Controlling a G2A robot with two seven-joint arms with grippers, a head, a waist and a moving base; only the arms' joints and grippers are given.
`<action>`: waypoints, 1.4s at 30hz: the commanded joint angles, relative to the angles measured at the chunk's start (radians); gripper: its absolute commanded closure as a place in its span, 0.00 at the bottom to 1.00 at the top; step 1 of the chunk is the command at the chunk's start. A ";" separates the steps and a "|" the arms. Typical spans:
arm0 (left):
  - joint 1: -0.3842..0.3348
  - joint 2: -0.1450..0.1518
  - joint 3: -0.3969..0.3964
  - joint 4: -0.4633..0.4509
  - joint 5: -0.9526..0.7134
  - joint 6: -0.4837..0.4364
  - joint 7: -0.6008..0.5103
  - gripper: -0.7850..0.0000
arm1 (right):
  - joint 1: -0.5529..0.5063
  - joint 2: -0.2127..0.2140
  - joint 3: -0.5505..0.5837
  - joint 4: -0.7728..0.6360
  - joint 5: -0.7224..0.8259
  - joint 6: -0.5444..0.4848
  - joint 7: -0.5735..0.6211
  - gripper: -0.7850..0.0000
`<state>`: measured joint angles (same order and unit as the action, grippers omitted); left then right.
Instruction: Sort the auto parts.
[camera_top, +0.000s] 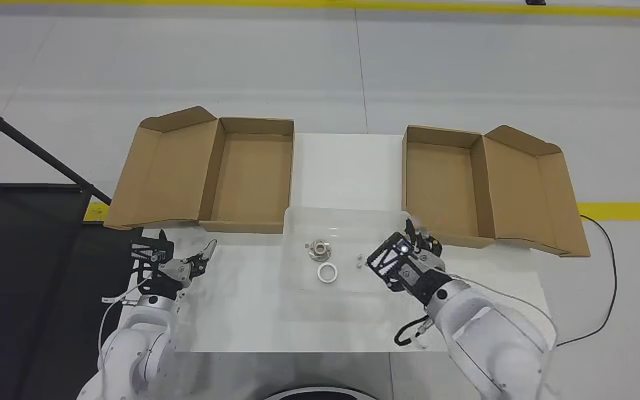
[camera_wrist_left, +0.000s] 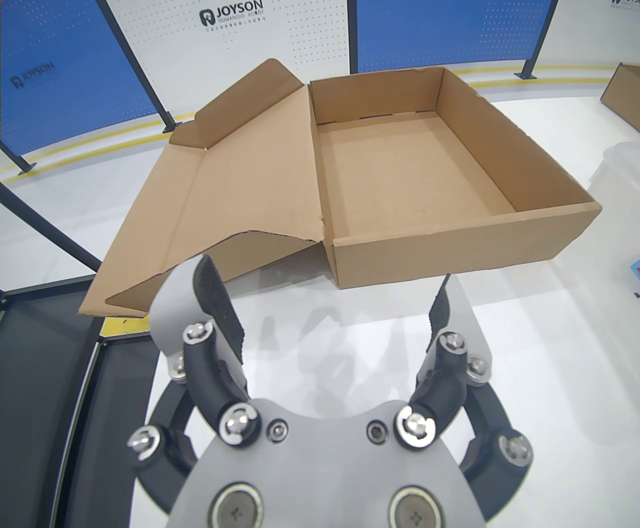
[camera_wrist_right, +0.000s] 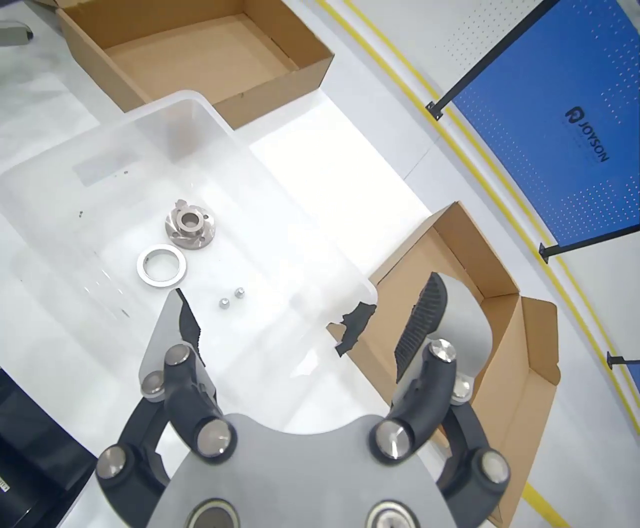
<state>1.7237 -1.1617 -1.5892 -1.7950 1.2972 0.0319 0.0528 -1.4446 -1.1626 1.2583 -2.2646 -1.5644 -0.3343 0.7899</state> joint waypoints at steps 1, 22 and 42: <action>0.000 0.000 0.000 0.000 0.000 0.000 0.000 0.00 | -0.001 0.000 0.001 -0.001 0.000 0.000 -0.015 0.00; 0.000 0.000 0.000 0.000 0.000 0.000 0.000 0.00 | 0.399 -0.066 -0.251 0.280 0.254 0.066 0.502 0.00; 0.000 0.000 0.000 0.000 0.000 0.000 0.000 0.00 | 0.647 -0.133 -0.359 0.649 0.491 0.267 0.657 0.23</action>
<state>1.7237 -1.1617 -1.5892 -1.7950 1.2972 0.0319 0.0528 -0.8041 -1.2933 0.9007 -1.6314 -1.0807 -0.0708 1.4512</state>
